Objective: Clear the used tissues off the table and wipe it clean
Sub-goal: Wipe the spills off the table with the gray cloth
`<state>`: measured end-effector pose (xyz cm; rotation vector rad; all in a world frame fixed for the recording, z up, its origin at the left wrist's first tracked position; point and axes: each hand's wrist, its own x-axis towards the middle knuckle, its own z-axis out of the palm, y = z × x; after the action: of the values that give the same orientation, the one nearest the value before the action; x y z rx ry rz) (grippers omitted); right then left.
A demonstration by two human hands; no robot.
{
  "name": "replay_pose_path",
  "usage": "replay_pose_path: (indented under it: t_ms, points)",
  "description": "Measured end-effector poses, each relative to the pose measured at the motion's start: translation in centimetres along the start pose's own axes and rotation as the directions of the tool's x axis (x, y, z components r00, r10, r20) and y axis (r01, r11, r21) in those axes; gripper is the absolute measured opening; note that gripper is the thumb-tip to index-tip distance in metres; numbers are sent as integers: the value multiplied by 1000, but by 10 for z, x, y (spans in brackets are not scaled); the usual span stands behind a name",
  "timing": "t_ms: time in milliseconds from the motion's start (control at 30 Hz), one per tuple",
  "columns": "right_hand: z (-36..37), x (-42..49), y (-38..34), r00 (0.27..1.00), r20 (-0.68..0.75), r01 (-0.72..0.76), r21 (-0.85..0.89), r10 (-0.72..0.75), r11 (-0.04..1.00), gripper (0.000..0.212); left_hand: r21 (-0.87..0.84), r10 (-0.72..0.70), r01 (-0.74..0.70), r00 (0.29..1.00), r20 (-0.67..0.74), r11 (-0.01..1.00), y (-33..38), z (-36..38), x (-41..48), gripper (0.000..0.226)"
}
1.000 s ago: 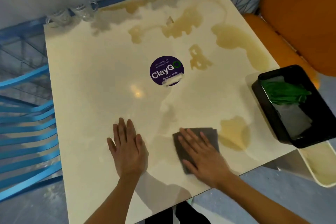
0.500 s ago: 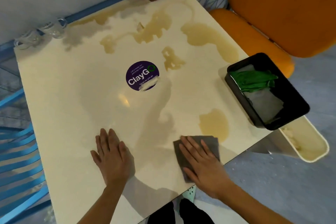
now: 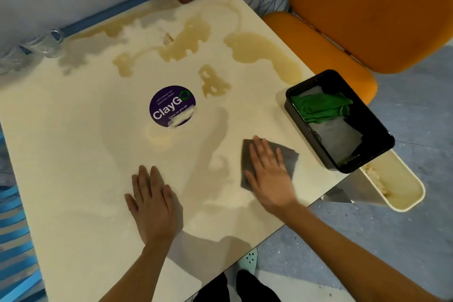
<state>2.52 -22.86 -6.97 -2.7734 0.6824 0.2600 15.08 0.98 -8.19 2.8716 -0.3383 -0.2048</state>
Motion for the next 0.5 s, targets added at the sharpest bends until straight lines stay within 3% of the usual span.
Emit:
replay_pose_path:
  t_ms: [133, 233, 367, 500]
  points:
    - [16, -30, -39, 982, 34, 185, 6, -185, 983, 64, 12, 7, -7, 1000, -7, 1000, -1, -1, -1, 59]
    - [17, -66, -15, 955, 97, 285, -41, -280, 958, 65, 7, 4, -4, 1000, 3, 1000, 1, -3, -2, 59]
    - [-2, -57, 40, 978, 89, 195, -67, -188, 979, 65, 17, -8, 8, 1000, 3, 1000, 4, -2, -1, 59]
    - [-6, 7, 31, 1000, 1, 22, -31, -22, 999, 66, 14, -11, 10, 1000, 6, 1000, 3, -2, -1, 59]
